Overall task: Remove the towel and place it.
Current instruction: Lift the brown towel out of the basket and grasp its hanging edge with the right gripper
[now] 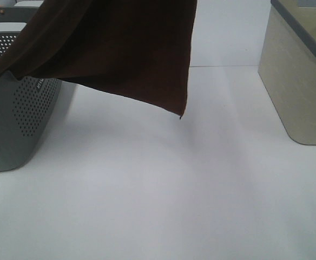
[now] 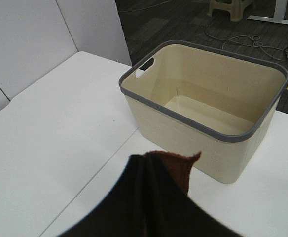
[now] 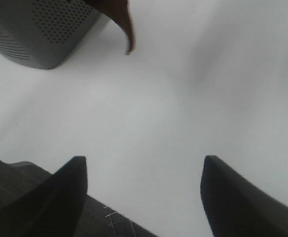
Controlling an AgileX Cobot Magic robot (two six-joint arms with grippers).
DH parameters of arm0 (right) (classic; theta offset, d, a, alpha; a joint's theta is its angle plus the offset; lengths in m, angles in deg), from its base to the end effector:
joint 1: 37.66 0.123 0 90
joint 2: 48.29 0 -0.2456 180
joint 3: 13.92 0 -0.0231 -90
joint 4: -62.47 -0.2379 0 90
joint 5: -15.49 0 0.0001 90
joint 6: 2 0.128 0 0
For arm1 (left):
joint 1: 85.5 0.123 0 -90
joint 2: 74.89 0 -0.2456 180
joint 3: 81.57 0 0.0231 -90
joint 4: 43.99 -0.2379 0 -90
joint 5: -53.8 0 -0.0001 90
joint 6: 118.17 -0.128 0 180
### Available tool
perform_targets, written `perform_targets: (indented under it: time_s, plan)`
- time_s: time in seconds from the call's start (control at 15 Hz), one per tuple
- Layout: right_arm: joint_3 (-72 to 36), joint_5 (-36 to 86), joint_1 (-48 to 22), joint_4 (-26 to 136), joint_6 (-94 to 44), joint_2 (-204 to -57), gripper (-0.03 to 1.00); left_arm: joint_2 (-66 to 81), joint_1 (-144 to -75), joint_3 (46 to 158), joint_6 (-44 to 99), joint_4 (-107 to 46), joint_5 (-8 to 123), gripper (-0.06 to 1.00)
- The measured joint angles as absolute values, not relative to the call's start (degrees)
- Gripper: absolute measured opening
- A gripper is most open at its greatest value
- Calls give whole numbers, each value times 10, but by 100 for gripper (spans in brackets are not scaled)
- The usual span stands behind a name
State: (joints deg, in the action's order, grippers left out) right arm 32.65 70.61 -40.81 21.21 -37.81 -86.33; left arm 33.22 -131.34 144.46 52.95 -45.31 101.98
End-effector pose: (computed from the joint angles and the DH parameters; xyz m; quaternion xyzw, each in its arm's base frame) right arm 0.1251 0.0625 0.2479 -0.1610 0.8684 0.2138 0.4173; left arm 0.2773 -0.2824 0.4438 0.3783 0.7280 -0.1704 0.5458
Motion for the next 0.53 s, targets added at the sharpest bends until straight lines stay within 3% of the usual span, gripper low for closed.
perform_targets:
  time_s: [0.13, 0.53]
  plan:
    - [326, 656, -408, 87, -580, -987, 63, 332, -1313, 1445, 529, -450, 1019, 0]
    - [326, 634, -408, -194, -960, -1185, 63, 340, -1313, 1445, 531, -446, 1019, 0]
